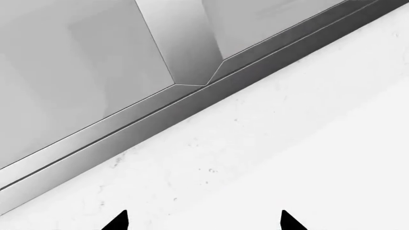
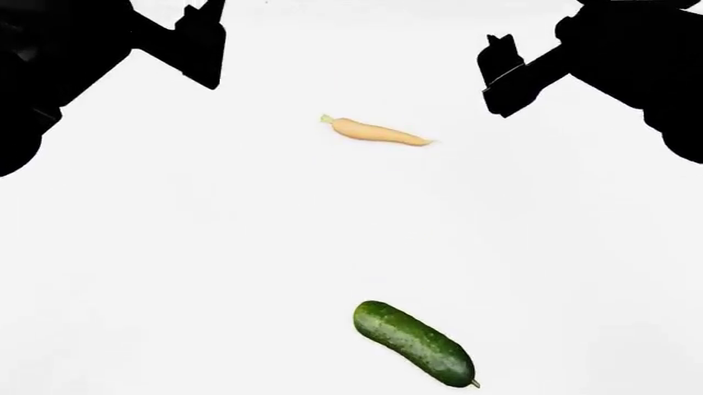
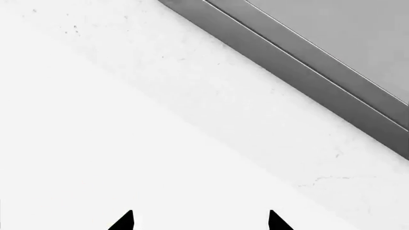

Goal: Place the two vegetables and bowl onto the tray for setting up a vegetable dip station.

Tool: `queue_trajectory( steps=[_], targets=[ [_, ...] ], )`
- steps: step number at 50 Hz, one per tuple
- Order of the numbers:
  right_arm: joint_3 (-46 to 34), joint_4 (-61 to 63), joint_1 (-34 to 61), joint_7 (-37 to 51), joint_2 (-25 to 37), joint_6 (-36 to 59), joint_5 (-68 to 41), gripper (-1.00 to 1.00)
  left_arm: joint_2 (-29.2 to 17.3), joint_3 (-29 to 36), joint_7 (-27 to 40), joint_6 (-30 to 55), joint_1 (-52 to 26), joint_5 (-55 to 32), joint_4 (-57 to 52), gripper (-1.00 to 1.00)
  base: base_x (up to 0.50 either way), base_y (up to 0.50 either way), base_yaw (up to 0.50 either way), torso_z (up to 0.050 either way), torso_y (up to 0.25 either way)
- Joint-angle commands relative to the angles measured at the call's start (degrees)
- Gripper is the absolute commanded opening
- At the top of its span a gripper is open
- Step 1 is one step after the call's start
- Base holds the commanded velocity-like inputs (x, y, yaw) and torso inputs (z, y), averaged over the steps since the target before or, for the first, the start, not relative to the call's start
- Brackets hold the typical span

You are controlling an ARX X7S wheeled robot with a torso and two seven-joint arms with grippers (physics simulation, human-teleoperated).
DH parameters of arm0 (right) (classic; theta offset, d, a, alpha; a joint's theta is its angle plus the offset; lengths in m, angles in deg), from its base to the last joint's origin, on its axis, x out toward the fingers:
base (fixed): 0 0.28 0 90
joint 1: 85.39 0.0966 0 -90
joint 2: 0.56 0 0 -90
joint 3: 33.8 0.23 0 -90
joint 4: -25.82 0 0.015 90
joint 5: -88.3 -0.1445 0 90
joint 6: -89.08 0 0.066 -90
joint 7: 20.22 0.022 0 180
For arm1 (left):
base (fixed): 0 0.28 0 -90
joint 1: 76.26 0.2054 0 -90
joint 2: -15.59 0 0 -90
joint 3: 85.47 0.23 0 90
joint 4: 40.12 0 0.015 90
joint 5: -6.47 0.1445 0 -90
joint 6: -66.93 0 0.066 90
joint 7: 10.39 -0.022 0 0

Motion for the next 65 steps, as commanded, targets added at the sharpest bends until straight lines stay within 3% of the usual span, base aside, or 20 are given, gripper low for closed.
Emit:
queue_trajectory(
  steps=[1,10,15,25,50,65],
  targets=[
    [-9.15,-15.83,7.27,-12.33,-4.58,-6.52,11.61,1.00,-0.51,-0.79,0.45,0.34,0.60,-1.06,-1.06,1.00,0.00,0.00,0.00,0.000,0.000],
    [-15.59,-35.98,8.98,-23.65,-12.05,-16.47,18.90,1.00,-1.09,-1.35,0.55,0.33,1.10,-1.77,-1.91,1.00,0.00,0.00,0.00,0.000,0.000],
    [-17.21,-38.49,7.48,-31.11,-12.71,-25.39,20.63,1.00,-1.40,-1.72,0.63,0.28,1.52,-2.22,-2.32,1.00,0.00,0.00,0.00,0.000,0.000],
    [-20.59,-50.02,7.65,-45.10,-17.07,-32.22,21.92,1.00,-2.34,-2.33,0.55,0.02,2.49,-2.97,-3.36,1.00,0.00,0.00,0.00,0.000,0.000],
    [-20.95,-44.32,7.81,-61.10,-13.87,-18.05,10.50,1.00,-2.57,-1.35,0.27,-0.54,3.08,-2.27,-3.28,1.00,0.00,0.00,0.00,0.000,0.000],
    [-19.13,-42.89,8.05,-59.44,-12.94,-18.04,9.35,1.00,-2.17,-0.53,0.17,-0.77,2.80,-1.64,-3.13,1.00,0.00,0.00,0.00,0.000,0.000]
  ],
)
